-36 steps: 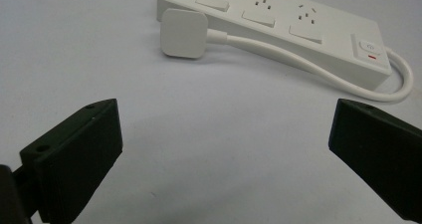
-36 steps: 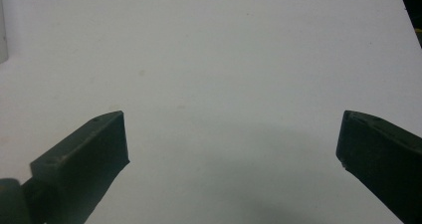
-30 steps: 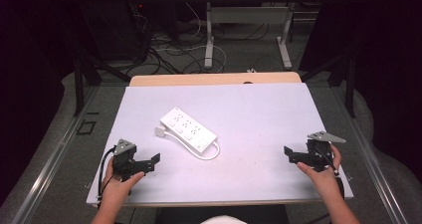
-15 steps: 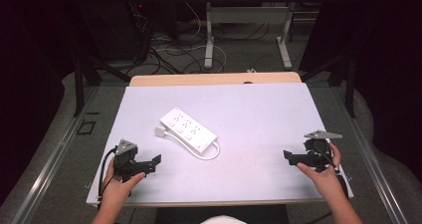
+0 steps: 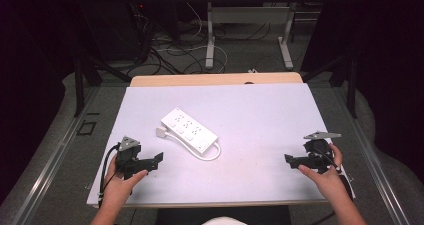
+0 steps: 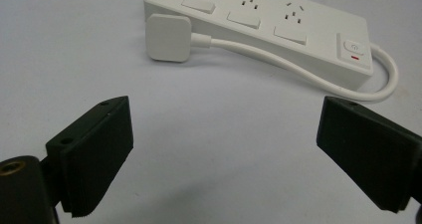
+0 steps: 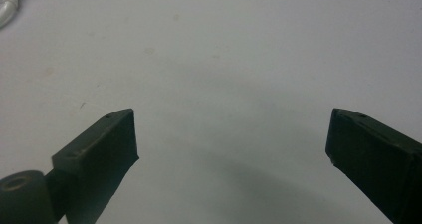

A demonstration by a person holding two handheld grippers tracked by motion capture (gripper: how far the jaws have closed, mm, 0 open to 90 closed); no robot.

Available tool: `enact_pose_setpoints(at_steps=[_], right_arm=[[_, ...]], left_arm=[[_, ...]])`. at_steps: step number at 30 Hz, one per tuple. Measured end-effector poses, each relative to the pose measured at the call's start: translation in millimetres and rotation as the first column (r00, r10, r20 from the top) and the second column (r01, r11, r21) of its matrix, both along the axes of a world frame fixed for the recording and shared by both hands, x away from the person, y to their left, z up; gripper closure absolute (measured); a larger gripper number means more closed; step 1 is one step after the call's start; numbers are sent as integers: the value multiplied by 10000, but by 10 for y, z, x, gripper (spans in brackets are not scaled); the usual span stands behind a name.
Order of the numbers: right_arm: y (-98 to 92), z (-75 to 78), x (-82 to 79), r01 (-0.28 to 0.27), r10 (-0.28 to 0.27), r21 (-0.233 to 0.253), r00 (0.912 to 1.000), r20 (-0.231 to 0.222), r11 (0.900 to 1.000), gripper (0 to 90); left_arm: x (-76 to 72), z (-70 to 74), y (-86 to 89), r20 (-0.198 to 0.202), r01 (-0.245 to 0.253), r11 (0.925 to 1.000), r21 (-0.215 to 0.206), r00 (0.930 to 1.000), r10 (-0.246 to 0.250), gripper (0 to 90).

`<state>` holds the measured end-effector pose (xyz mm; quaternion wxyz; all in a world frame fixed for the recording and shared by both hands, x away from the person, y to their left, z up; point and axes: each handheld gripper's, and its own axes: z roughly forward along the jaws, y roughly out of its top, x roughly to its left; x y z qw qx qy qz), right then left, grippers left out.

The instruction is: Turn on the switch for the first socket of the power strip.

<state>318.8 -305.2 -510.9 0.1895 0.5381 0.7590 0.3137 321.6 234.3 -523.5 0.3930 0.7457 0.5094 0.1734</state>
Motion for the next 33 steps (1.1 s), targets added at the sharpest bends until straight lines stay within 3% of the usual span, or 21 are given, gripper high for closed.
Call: enact_pose_setpoints(at_steps=[6,7,14,20,24,33], right_arm=[[2,-7,0,2,-2,-12,10000,-91,10000,56],[2,-7,0,2,-2,-12,10000,-91,10000,56],[2,-23,10,-98,98,-41,9999,-94,9999,56],[-2,-39,14,-77,76,-73,9999,-140,9999,56],[-1,-46,16,-28,27,-61,9999,-140,10000,56],[14,-58,18,-47,46,-55,9999,-97,10000,56]], left_arm=[[30,73,1,80,-86,9999,-115,9999,87,164],[34,91,10,-68,39,9999,-101,10000,-39,164],[80,171,-20,-78,88,10000,-15,9999,-89,209],[133,231,-16,-189,79,9998,-195,9998,-83,264],[168,261,-18,-146,-42,9995,-319,9999,37,270],[261,332,-31,-124,44,9999,-106,9999,-46,271]])
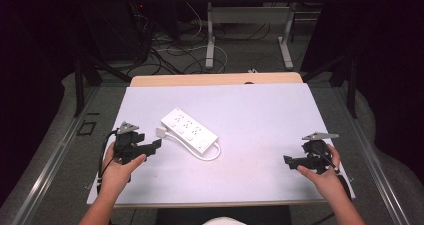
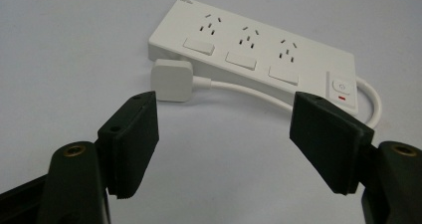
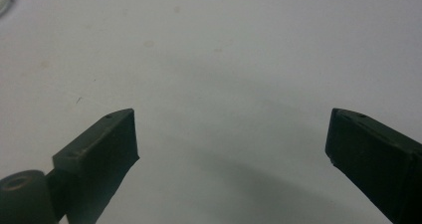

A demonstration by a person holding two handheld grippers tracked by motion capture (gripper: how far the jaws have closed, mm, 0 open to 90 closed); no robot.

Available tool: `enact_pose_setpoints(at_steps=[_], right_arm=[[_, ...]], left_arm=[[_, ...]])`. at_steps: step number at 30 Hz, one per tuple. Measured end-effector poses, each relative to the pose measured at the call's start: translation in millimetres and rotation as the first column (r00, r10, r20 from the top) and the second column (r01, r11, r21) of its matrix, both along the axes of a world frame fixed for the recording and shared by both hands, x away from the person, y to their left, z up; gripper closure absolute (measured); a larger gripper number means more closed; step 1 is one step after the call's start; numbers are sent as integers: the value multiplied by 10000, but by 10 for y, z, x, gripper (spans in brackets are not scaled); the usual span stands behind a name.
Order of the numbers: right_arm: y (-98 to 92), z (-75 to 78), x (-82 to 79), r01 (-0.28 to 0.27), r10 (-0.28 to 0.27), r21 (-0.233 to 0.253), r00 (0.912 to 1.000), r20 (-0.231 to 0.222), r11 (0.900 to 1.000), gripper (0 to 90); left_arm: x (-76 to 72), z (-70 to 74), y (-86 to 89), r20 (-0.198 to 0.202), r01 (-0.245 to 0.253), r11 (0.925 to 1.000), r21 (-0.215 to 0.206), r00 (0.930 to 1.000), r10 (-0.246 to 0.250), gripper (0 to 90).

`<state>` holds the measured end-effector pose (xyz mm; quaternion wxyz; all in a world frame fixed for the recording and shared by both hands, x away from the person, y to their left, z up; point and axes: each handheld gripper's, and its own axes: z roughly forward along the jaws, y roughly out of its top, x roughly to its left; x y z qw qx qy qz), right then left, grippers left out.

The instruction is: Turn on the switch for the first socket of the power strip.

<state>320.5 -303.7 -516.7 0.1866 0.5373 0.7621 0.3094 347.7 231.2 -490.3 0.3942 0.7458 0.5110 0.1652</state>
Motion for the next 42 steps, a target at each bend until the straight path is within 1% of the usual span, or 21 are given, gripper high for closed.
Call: enact_pose_setpoints(at_steps=[2,3,4,9,10,11,12,13,16,19,20,23,30,32,36,38,41,42], right_arm=[[2,1,-1,44,-44,28,10000,13,10000,56],[2,1,-1,63,-64,35,10000,34,10000,56],[0,1,-1,62,-62,30,10000,49,10000,57],[-1,-4,1,82,-82,57,10000,53,9999,60],[-1,-4,1,82,-82,57,10000,53,9999,60],[-3,-6,1,47,-47,40,10000,84,10000,61],[-3,-4,0,39,-39,45,10000,90,10000,62],[-4,-5,1,11,-12,36,9999,117,10000,63],[-1,-5,1,45,-45,50,9999,101,10000,63],[0,-12,4,42,-43,63,10000,69,10000,63],[-2,-13,4,30,-30,44,10000,63,10000,63],[-4,-19,4,14,-14,42,10000,35,10000,63],[-1,-26,6,19,-19,71,10000,9,10000,63],[-1,-27,6,14,-14,72,10000,11,10000,63],[0,-30,7,4,-4,96,10000,1,10000,63],[0,-33,8,-20,20,98,10000,-15,10000,63],[0,-37,9,-30,31,102,10000,-16,9999,63],[0,-39,10,-48,48,101,10000,1,9999,63]], left_arm=[[19,15,-17,-1,-62,10000,-49,10000,62,270],[31,27,-12,-66,77,10000,49,9999,-77,270],[43,27,-26,-21,13,10000,-18,10000,-13,270],[100,62,-53,73,94,9998,192,9999,-96,276],[108,72,-57,27,124,9998,185,9999,-125,276],[117,78,-70,33,56,9999,87,10000,-56,276],[127,94,-69,-50,132,9998,117,9999,-131,277],[136,97,-80,18,74,10000,53,10000,-74,278],[164,126,-102,-41,61,10000,8,10000,-61,284],[190,150,-132,-178,69,10000,-52,9998,-70,294],[200,158,-142,-277,70,10000,-33,9996,-71,302],[221,176,-179,-377,34,10000,2,9993,-34,315],[268,192,-278,-426,-36,10000,50,9991,38,325],[283,198,-307,-509,-87,9999,65,9987,91,328],[314,207,-361,-555,-55,10000,9,9984,55,336],[327,213,-386,-531,-17,10000,22,9986,18,341],[345,217,-423,-532,-6,10000,-79,9986,2,347],[354,217,-430,-504,49,10000,-41,9987,-51,352]])
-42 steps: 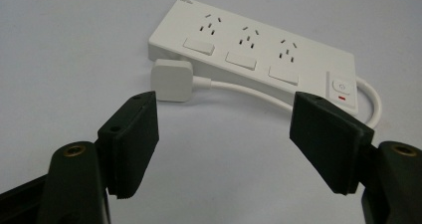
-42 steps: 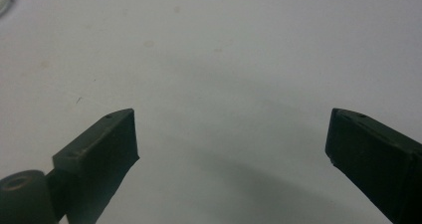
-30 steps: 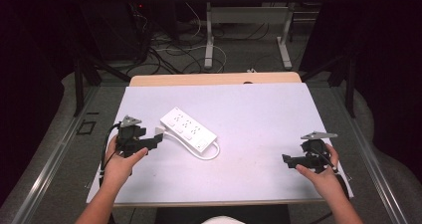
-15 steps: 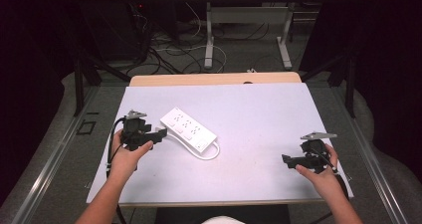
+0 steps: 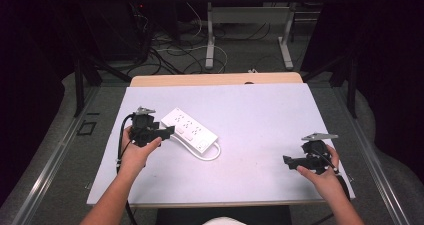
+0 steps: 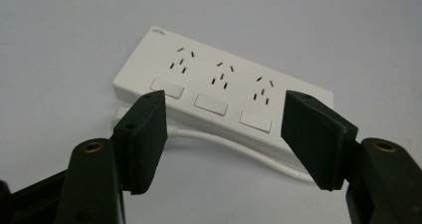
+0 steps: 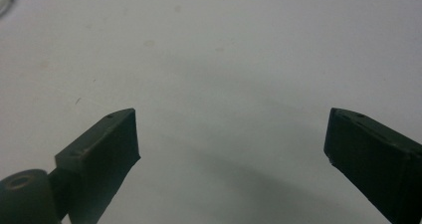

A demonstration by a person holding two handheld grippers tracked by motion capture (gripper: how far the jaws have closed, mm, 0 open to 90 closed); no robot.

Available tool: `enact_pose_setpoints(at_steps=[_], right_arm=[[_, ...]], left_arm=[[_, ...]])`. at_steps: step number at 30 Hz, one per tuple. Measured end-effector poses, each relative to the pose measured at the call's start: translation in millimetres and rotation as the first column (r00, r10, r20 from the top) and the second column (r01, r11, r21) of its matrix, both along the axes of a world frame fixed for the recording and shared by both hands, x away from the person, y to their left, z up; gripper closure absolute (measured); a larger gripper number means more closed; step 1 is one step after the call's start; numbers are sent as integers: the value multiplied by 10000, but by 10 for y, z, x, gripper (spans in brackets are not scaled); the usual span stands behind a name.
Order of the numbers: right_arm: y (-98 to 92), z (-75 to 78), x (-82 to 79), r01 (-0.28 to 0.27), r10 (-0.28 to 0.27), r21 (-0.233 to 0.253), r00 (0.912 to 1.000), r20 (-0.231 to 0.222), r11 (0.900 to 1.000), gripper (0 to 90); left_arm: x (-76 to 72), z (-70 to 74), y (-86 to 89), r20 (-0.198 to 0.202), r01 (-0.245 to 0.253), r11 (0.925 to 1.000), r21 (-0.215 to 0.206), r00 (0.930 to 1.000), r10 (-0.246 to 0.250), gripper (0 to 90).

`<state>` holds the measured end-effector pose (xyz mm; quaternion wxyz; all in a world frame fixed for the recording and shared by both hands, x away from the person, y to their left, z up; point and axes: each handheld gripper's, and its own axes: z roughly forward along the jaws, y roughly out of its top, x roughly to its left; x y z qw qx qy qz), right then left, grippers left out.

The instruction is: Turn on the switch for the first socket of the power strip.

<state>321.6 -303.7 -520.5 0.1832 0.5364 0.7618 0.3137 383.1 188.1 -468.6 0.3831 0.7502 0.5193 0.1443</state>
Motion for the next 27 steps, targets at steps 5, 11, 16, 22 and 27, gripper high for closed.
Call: enact_pose_setpoints(at_steps=[5,11,16,22,27], right_arm=[[0,-3,2,-37,37,-29,10000,11,10000,63],[3,-7,2,-36,36,-43,10000,0,10000,63],[7,-11,1,-51,51,-30,10000,-48,10000,63],[5,-13,3,-53,52,-23,10000,-53,10000,63],[12,-18,4,-23,23,-1,10000,-89,10000,63]], left_arm=[[37,-10,-63,-70,21,10000,-38,10000,-22,368],[79,-24,-116,-182,84,9999,-77,9998,-85,390],[107,-43,-153,-322,111,9999,-79,9994,-114,419],[141,-67,-189,-539,214,9998,-4,9983,-214,464],[166,-102,-248,-735,289,9996,-68,9969,-293,514]])
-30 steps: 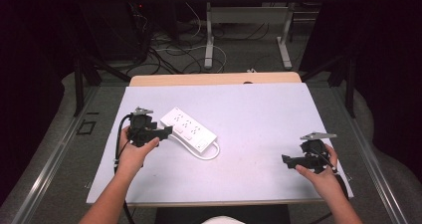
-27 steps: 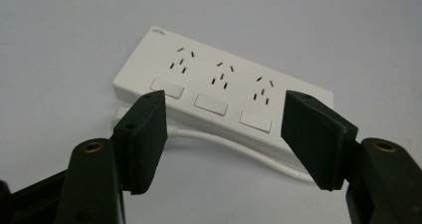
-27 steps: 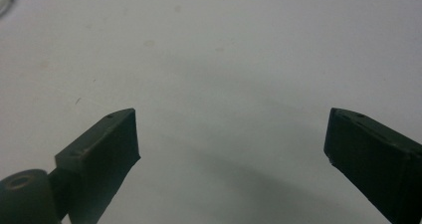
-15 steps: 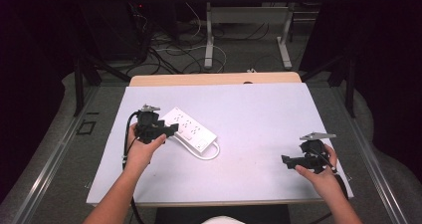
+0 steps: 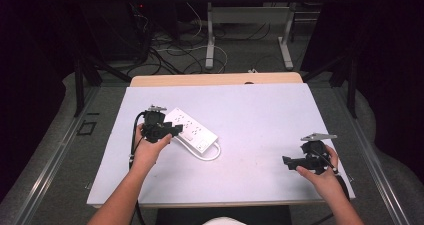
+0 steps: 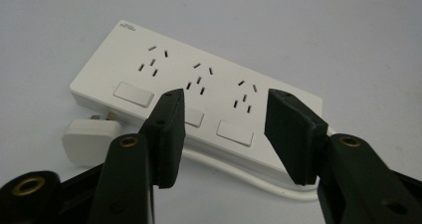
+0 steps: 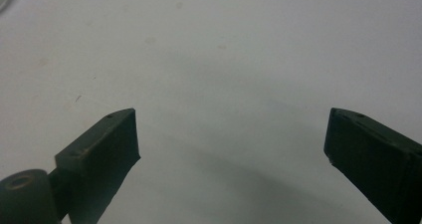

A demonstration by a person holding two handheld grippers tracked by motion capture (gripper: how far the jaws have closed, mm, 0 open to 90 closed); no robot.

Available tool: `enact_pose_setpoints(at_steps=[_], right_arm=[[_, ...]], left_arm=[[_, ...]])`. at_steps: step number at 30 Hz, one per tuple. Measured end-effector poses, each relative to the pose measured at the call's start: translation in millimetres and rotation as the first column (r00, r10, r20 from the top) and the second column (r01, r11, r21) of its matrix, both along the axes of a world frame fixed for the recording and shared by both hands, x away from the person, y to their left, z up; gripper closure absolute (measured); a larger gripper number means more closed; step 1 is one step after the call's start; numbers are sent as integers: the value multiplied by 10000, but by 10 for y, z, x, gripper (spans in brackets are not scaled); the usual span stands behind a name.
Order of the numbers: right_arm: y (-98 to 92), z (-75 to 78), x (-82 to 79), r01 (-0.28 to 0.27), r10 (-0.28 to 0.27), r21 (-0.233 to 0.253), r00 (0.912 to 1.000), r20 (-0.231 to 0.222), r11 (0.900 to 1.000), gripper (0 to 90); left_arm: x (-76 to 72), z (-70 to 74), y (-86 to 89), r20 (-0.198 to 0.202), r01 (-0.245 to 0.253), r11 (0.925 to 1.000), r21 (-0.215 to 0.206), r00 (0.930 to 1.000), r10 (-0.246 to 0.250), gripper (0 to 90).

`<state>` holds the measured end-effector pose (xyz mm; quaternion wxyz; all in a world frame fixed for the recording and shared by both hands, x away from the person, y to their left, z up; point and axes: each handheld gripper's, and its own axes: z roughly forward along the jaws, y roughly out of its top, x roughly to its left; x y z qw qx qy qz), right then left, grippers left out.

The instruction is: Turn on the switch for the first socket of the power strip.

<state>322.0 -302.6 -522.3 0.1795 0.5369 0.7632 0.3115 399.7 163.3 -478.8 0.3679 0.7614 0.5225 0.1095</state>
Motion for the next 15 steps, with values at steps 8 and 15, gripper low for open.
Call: enact_pose_setpoints(at_steps=[8,15], right_arm=[[-1,-8,3,-20,20,6,10000,-21,10000,63],[-2,-11,3,-20,20,-26,10000,-86,10000,64]], left_arm=[[47,-69,-95,-228,167,9998,102,9996,-165,585],[73,-130,-187,-450,246,9995,176,9987,-238,643]])
